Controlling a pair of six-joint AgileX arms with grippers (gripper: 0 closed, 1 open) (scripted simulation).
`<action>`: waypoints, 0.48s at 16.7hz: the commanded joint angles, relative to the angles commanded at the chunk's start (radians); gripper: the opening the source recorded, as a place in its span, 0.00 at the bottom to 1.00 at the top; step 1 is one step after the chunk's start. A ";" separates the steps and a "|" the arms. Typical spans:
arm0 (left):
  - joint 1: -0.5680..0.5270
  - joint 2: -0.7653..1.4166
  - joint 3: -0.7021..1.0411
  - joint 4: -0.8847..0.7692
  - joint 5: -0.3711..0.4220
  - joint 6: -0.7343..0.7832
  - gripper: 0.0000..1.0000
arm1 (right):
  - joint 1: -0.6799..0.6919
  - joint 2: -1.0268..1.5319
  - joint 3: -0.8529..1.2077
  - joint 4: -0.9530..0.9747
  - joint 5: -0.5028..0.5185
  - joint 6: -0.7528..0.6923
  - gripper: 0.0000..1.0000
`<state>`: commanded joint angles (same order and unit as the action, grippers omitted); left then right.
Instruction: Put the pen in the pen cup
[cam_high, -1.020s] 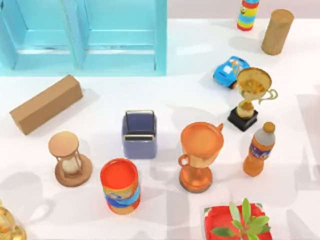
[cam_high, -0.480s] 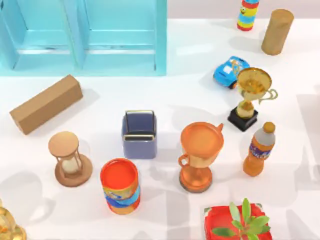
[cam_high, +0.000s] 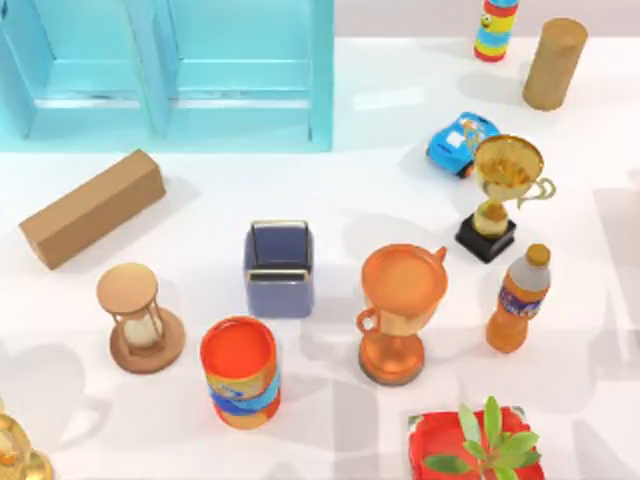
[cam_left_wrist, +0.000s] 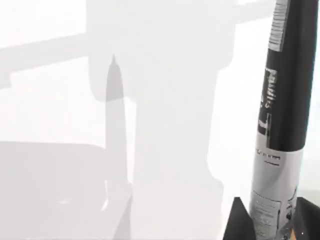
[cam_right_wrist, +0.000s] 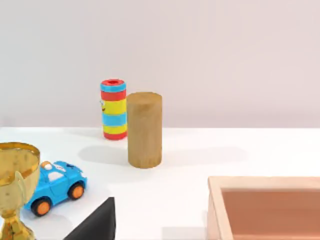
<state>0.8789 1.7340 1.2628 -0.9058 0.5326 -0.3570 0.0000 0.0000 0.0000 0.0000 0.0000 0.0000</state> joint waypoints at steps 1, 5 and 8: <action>0.026 -0.046 -0.004 -0.050 0.006 0.029 0.00 | 0.000 0.000 0.000 0.000 0.000 0.000 1.00; 0.083 -0.138 -0.011 -0.144 0.025 0.094 0.00 | 0.000 0.000 0.000 0.000 0.000 0.000 1.00; 0.083 -0.138 -0.011 -0.144 0.025 0.094 0.00 | 0.000 0.000 0.000 0.000 0.000 0.000 1.00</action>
<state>0.9617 1.5960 1.2518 -1.0500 0.5575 -0.2629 0.0000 0.0000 0.0000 0.0000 0.0000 0.0000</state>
